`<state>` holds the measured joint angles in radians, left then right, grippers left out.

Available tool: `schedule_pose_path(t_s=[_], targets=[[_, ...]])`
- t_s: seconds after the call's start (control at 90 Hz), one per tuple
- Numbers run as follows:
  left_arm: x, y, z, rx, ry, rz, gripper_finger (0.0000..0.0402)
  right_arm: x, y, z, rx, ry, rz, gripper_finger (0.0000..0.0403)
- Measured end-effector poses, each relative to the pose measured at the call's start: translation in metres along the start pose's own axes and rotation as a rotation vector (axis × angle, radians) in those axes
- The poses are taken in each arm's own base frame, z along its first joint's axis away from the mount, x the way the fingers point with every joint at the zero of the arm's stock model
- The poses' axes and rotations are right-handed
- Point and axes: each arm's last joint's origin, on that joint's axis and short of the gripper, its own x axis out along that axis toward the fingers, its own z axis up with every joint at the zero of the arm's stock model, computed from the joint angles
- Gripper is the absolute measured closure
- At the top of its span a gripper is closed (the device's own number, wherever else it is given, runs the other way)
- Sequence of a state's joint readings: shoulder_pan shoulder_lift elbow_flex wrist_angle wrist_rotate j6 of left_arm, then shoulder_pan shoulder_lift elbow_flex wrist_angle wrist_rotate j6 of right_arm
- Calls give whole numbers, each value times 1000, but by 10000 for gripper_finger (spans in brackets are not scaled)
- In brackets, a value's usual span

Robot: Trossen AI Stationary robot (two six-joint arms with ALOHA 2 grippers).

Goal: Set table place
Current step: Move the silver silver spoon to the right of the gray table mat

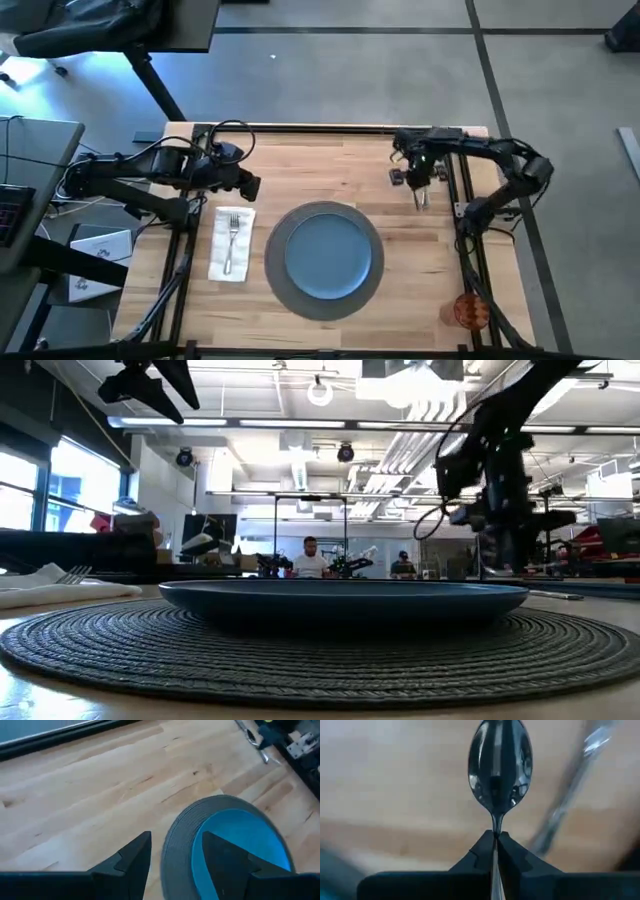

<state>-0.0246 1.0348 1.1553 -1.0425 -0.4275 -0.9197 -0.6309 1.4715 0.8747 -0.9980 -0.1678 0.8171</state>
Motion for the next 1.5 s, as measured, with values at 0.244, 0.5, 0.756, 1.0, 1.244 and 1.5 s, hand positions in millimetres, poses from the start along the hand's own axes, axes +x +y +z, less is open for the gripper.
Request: schedule_pose_path(t_s=[0.244,0.5,0.756,1.0,1.244,1.5], targets=[[0,0,-1,130,22,-20,241,9,30,-89,45,18,50,403],[0,-1,-2,236,46,-44,241,39,51,-178,181,44,80,403],[0,-1,-2,286,62,-63,241,71,58,-217,196,46,49,403],[0,-2,-2,304,72,-75,241,73,55,-209,176,-28,9,403],[0,-2,-2,296,73,-74,241,78,51,-195,158,-41,-12,403],[0,-2,-2,248,72,-71,241,78,51,-193,112,-41,-12,351]])
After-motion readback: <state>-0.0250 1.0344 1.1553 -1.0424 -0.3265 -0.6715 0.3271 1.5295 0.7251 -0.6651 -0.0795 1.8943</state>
